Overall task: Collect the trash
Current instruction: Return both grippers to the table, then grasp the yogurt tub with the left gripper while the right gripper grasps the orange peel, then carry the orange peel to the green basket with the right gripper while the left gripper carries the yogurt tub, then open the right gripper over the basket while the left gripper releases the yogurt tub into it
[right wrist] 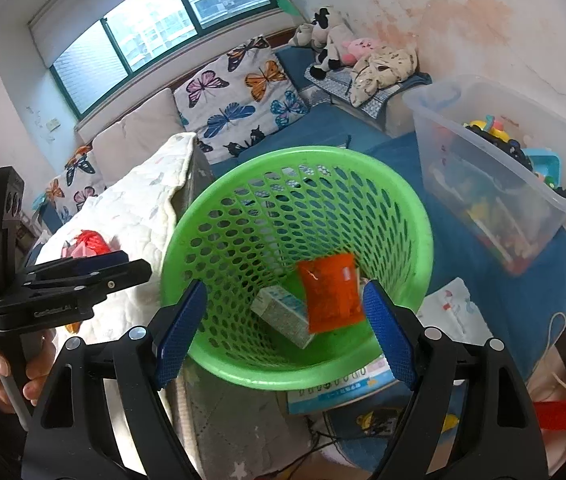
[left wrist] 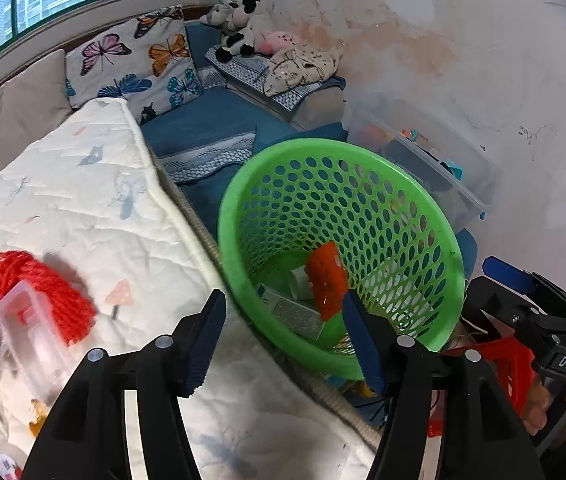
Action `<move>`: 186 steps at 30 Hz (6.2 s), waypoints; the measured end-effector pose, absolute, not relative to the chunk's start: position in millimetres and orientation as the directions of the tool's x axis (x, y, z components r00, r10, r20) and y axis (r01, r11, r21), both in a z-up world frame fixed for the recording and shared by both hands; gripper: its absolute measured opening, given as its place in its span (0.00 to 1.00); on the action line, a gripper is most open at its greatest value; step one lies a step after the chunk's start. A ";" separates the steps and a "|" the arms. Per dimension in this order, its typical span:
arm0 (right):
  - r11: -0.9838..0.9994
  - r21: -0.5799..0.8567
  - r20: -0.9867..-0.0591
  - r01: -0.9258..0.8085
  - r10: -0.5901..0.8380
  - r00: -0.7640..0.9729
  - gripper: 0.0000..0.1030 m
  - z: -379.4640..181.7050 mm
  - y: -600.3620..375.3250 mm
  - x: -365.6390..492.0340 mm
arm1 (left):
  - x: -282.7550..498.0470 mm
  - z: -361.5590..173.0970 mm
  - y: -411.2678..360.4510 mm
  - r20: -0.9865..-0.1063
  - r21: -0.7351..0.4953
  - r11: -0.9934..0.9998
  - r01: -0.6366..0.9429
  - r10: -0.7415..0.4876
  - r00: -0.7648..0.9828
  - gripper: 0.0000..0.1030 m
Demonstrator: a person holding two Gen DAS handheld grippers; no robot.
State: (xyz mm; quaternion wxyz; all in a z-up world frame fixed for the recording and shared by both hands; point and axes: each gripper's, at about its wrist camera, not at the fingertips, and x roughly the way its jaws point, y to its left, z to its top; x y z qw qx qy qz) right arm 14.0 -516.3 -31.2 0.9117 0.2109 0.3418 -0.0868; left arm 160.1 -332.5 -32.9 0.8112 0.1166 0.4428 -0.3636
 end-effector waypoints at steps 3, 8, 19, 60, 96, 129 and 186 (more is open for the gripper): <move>0.901 0.327 -0.656 0.284 0.000 0.754 0.78 -28.9 -508.0 13.5 | 157.4 -25.6 -315.6 -0.792 -0.132 0.723 0.678 -0.488 0.366 0.59; 0.911 0.332 -0.648 0.245 0.032 0.761 0.81 -22.3 -489.2 14.4 | 151.0 -14.9 -276.8 -0.776 -0.133 0.763 0.633 -0.477 0.412 0.64; 0.939 0.323 -0.638 0.121 0.122 0.760 0.85 -11.4 -437.6 22.8 | 143.0 -13.9 -183.7 -0.760 -0.123 0.865 0.487 -0.398 0.514 0.75; 0.944 0.273 -0.709 -0.187 0.329 0.624 0.85 -38.2 -281.7 96.6 | 159.0 -93.0 -35.6 -0.832 -0.099 0.959 0.267 -0.227 0.506 0.92; 0.947 0.221 -0.764 -0.231 0.316 0.563 0.46 -78.0 -218.5 169.8 | 148.3 -34.0 0.5 -0.739 -0.185 0.949 0.254 -0.304 0.601 0.86; 0.874 0.423 -0.684 -0.238 0.480 0.549 0.33 -42.9 -258.1 100.5 | 137.9 -10.9 -36.4 -0.717 -0.167 0.924 0.344 -0.353 0.602 0.86; 0.916 0.288 -0.663 0.279 -0.019 0.748 0.66 -31.8 -515.1 17.6 | 165.6 -14.6 -349.8 -0.791 -0.109 0.713 0.692 -0.484 0.374 0.87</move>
